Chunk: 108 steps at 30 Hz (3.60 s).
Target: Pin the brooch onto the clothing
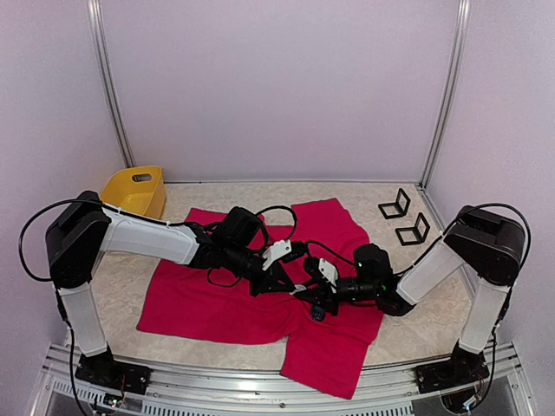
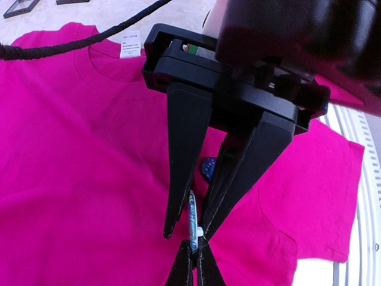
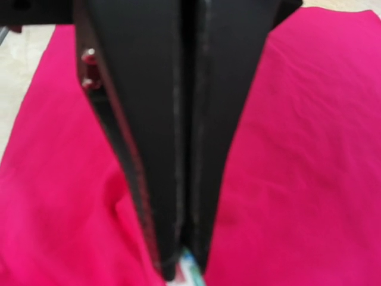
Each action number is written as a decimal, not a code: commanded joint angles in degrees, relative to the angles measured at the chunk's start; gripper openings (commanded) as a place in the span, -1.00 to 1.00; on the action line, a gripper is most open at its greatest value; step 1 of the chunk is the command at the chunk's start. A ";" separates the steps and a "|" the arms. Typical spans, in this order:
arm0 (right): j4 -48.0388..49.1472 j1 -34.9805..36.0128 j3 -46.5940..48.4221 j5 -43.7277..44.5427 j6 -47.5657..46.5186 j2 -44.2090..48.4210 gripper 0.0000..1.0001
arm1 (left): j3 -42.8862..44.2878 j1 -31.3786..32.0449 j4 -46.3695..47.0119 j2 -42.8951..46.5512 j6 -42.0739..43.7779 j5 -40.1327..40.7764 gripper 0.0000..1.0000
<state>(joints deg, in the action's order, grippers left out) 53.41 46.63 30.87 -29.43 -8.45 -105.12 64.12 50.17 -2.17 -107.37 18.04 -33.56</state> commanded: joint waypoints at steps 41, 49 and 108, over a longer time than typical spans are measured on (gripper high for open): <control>-4.08 -6.14 1.47 -1.46 13.45 4.58 -0.45 | 0.09 0.71 -2.20 0.18 2.17 2.32 -1.00; -9.80 -6.42 -1.80 -2.27 7.20 12.47 -0.14 | -1.81 3.36 0.69 1.96 3.78 14.41 -1.00; -75.82 -7.61 16.15 37.33 36.81 14.46 -1.00 | 4.34 -29.89 3.70 -11.79 -37.99 45.72 -0.08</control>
<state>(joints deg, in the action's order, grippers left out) -16.97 34.96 55.35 12.25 16.97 -93.56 69.41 21.56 1.04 -116.31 -18.96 12.40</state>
